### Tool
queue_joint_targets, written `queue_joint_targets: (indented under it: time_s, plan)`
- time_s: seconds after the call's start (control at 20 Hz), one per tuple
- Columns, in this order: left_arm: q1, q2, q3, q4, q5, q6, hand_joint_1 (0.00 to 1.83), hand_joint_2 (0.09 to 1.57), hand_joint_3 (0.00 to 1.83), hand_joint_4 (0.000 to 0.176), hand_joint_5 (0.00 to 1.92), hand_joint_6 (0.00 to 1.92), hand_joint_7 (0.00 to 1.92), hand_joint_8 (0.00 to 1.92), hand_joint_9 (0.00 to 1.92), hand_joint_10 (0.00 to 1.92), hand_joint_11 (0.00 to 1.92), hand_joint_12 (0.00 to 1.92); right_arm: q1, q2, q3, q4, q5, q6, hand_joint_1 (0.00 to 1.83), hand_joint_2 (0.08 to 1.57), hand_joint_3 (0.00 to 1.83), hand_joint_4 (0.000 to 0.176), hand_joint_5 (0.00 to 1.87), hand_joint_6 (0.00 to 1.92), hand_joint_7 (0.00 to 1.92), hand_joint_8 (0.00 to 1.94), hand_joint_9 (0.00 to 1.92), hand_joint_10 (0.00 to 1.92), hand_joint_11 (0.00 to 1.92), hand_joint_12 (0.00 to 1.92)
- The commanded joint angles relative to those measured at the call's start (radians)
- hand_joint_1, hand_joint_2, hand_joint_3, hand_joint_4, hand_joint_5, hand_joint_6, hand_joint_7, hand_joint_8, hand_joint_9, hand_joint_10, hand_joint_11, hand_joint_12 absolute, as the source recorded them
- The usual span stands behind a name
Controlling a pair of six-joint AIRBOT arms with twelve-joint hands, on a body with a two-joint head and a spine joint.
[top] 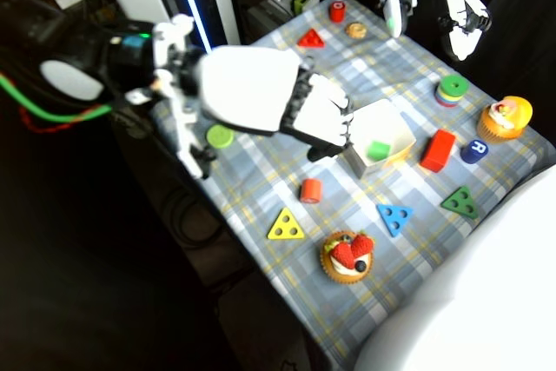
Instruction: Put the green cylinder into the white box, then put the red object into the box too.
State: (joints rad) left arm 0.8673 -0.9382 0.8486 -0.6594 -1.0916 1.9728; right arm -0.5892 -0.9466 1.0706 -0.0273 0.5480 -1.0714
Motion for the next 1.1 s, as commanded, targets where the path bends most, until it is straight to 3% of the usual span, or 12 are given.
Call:
queue_joint_targets:
  time_s: [0.0, 0.05, 0.2, 0.3, 0.45, 0.5, 0.55, 0.65, 0.7, 0.85, 0.9, 1.05]
  plan:
    - [-0.003, 0.007, -0.001, 0.044, -0.113, -0.005, 0.6, 1.34, 0.0, 0.039, 0.36, 0.0, 0.39, 0.0, 0.01, 0.83, 0.0, 1.46, 0.004, 0.001, -0.005, 0.007, 0.103, -0.001, 0.96, 1.12, 0.0, 0.0, 0.21, 0.36, 0.28, 0.58, 0.04, 1.15, 0.0, 1.72]
    - [-0.003, 0.008, -0.002, 0.044, -0.113, -0.005, 0.61, 1.34, 0.0, 0.041, 0.36, 0.0, 0.38, 0.0, 0.01, 0.81, 0.0, 1.41, -0.003, 0.005, -0.005, 0.01, 0.093, -0.001, 0.97, 1.1, 0.0, 0.0, 0.2, 0.3, 0.26, 0.47, 0.01, 1.05, 0.0, 1.62]
    - [-0.002, 0.009, -0.002, 0.044, -0.114, -0.005, 0.63, 1.34, 0.0, 0.048, 0.36, 0.0, 0.37, 0.01, 0.02, 0.78, 0.0, 1.36, -0.016, 0.011, 0.0, 0.011, 0.051, -0.001, 0.95, 1.11, 0.0, 0.0, 0.22, 0.19, 0.32, 0.23, 0.03, 1.06, 0.0, 1.72]
    - [-0.001, 0.009, -0.002, 0.043, -0.114, -0.005, 0.64, 1.33, 0.0, 0.028, 0.37, 0.01, 0.41, 0.01, 0.03, 0.82, 0.0, 1.43, -0.022, 0.006, 0.01, 0.011, 0.015, -0.001, 0.96, 1.11, 0.0, 0.0, 0.26, 0.2, 0.35, 0.21, 0.01, 1.08, 0.0, 1.73]
    - [0.0, 0.009, -0.002, 0.042, -0.114, -0.005, 0.6, 1.33, 0.0, 0.036, 0.37, 0.0, 0.4, 0.01, 0.01, 0.83, 0.0, 1.46, -0.027, -0.024, 0.041, 0.011, -0.034, -0.001, 0.93, 1.14, 0.0, 0.0, 0.24, 0.23, 0.32, 0.2, 0.0, 0.79, 0.0, 1.62]
    - [0.0, 0.009, -0.003, 0.042, -0.114, -0.006, 0.62, 1.33, 0.0, 0.046, 0.36, 0.0, 0.39, 0.0, 0.0, 0.81, 0.0, 1.45, -0.027, -0.041, 0.058, 0.015, -0.052, -0.001, 0.96, 1.14, 0.0, 0.0, 0.27, 0.23, 0.37, 0.21, 0.0, 0.83, 0.0, 1.57]
    - [0.001, 0.009, -0.003, 0.042, -0.114, -0.006, 0.63, 1.33, 0.0, 0.049, 0.36, 0.0, 0.39, 0.0, 0.0, 0.81, 0.0, 1.44, -0.027, -0.052, 0.072, 0.022, -0.065, -0.001, 0.99, 1.13, 0.0, 0.0, 0.31, 0.23, 0.4, 0.24, 0.01, 0.94, 0.0, 1.64]
    - [0.003, 0.009, -0.004, 0.042, -0.114, -0.006, 0.65, 1.33, 0.0, 0.034, 0.36, 0.0, 0.4, 0.0, 0.01, 0.81, 0.0, 1.44, -0.027, -0.073, 0.098, 0.033, -0.087, -0.001, 0.99, 1.13, 0.0, 0.0, 0.33, 0.24, 0.38, 0.23, 0.03, 1.09, 0.0, 1.7]
    - [0.003, 0.009, -0.004, 0.042, -0.114, -0.006, 0.64, 1.33, 0.0, 0.049, 0.35, 0.0, 0.38, 0.01, 0.01, 0.76, 0.0, 1.35, -0.027, -0.082, 0.109, 0.035, -0.097, -0.002, 0.98, 1.14, 0.0, 0.0, 0.34, 0.23, 0.39, 0.19, 0.06, 1.03, 0.0, 1.6]
    - [0.005, 0.009, -0.005, 0.042, -0.116, -0.006, 0.62, 1.33, 0.0, 0.055, 0.36, 0.01, 0.38, 0.01, 0.01, 0.76, 0.0, 1.33, -0.027, -0.107, 0.139, 0.045, -0.119, -0.002, 0.98, 1.15, 0.0, 0.0, 0.38, 0.13, 0.43, 0.09, 0.11, 0.77, 0.0, 1.3]
    - [0.005, 0.009, -0.005, 0.042, -0.116, -0.006, 0.6, 1.33, 0.0, 0.069, 0.34, 0.0, 0.36, 0.0, 0.0, 0.72, 0.0, 1.26, -0.027, -0.112, 0.145, 0.046, -0.123, -0.002, 0.99, 1.17, 0.0, 0.0, 0.38, 0.09, 0.43, 0.06, 0.11, 0.68, 0.0, 1.21]
    - [0.006, 0.009, -0.006, 0.042, -0.116, -0.006, 0.63, 1.34, 0.0, 0.064, 0.33, 0.0, 0.36, 0.0, 0.0, 0.73, 0.0, 1.28, -0.027, -0.129, 0.162, 0.055, -0.13, -0.002, 0.98, 1.19, 0.0, 0.0, 0.39, 0.05, 0.45, 0.03, 0.14, 0.63, 0.0, 1.29]
